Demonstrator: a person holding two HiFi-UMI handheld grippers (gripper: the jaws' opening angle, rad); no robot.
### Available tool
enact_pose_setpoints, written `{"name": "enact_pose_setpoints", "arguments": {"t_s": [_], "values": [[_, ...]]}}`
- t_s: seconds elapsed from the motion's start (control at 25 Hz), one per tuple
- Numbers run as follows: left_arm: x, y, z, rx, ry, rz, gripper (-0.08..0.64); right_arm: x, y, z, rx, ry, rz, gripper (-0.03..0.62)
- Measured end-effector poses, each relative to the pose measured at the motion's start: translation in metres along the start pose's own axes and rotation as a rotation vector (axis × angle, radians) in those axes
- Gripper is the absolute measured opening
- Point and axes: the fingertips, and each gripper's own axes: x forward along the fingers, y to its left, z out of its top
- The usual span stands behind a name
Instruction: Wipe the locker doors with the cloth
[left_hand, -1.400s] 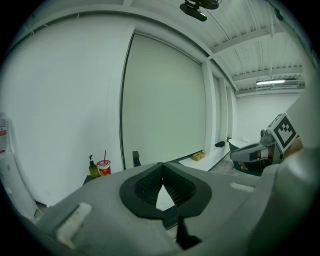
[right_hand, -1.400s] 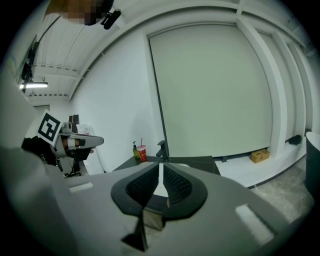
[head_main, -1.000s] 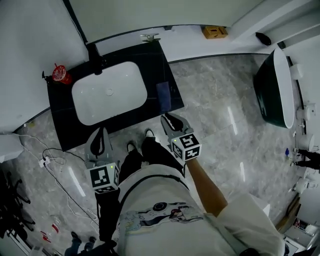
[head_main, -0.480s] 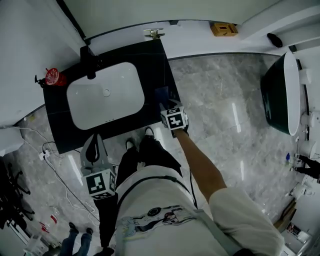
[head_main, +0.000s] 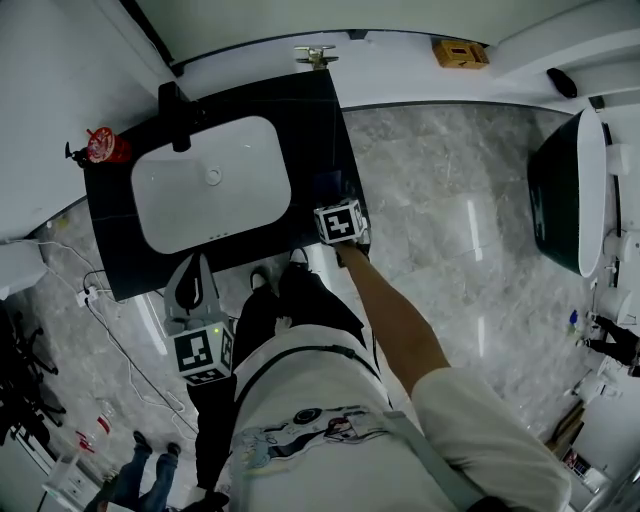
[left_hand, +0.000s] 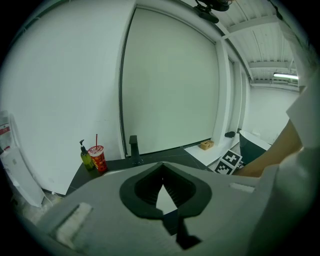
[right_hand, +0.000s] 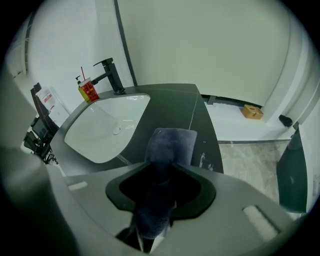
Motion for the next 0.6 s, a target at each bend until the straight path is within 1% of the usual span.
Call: {"name": "enact_pose_setpoints", "arguments": {"t_s": [0.12,0.28,0.44,0.6], "values": [[0.003,-0.003,0.0,0.005,-0.001,-0.012,0.002,0.001,0.001,-0.001,-0.026,0.007,0.01,0.087],[0.002,-0.007,0.002,0.015,-0.003,-0.028,0.002,-0.008,0.001,0.002,-0.032,-0.021,0.013,0.071],[0.0,-0.014,0.004,0.028,-0.016,-0.055,0.002,-0.038,0.003,0.015,-0.064,-0.119,-0.006,0.071],[-0.009,-0.023,0.003,0.081,-0.034,-0.091,0.002,-0.079,0.011,0.027,-0.091,-0.246,-0.023,0.072]]}}
